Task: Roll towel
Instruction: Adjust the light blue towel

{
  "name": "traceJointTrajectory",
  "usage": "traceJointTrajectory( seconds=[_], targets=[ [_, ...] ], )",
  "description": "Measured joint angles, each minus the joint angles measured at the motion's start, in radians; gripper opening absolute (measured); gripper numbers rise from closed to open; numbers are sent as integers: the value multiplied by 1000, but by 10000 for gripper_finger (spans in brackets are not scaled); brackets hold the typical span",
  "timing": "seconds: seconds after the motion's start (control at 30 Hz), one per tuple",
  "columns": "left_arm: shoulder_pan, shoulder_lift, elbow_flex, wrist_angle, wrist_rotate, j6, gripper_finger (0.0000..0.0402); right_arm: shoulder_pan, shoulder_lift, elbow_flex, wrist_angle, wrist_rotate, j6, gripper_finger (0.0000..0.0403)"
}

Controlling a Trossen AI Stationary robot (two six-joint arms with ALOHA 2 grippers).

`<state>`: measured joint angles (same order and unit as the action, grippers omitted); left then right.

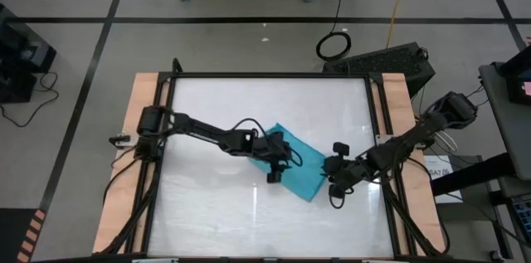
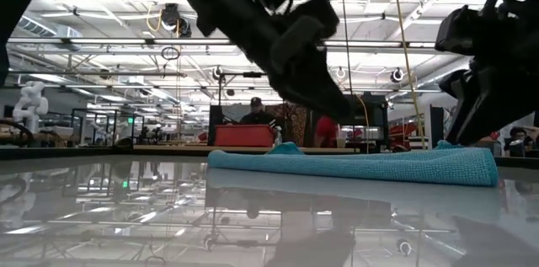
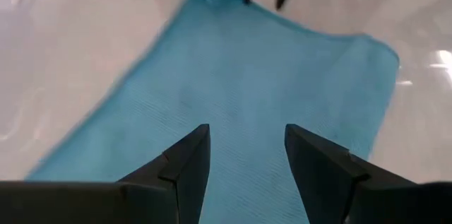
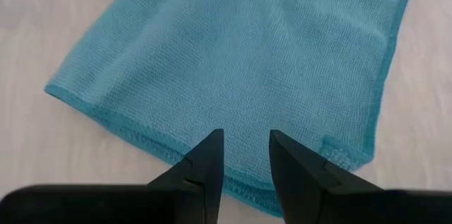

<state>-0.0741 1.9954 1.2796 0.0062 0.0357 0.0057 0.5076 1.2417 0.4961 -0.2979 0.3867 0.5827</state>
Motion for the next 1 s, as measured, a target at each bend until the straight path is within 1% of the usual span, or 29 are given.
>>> traceJointTrajectory(
  seconds=[0.1, 0.23, 0.4, 0.5, 0.57, 0.7, 0.83, 0.93, 1.0],
  targets=[
    [-7, 37, 4, 14, 20, -20, 191, 0, 9, 0, 0, 0, 0, 104],
    [-9, 68, 5, -9, 59, -56, 191, 0, 29, 0, 3, -6, 20, 104],
    [-20, 66, 7, -145, 70, -69, 191, -2, 94, 0, 85, -79, 34, 104],
    [-26, 62, 11, -249, 67, -67, 191, -2, 157, 0, 175, -115, 34, 104],
    [-28, 58, 13, -331, 48, -46, 191, -2, 204, 0, 265, -149, 32, 104],
    [-35, 46, 15, -491, -45, 12, 191, -3, 297, 4, 476, -204, -3, 104],
    [-35, 3, 11, -615, -188, 124, 191, -3, 361, 40, 636, -265, -72, 104],
    [-37, -43, 3, -682, -310, 206, 191, -4, 370, 91, 669, -286, -133, 105],
    [-39, -80, 1, -686, -362, 237, 191, -4, 360, 126, 634, -291, -175, 105]
  ],
)
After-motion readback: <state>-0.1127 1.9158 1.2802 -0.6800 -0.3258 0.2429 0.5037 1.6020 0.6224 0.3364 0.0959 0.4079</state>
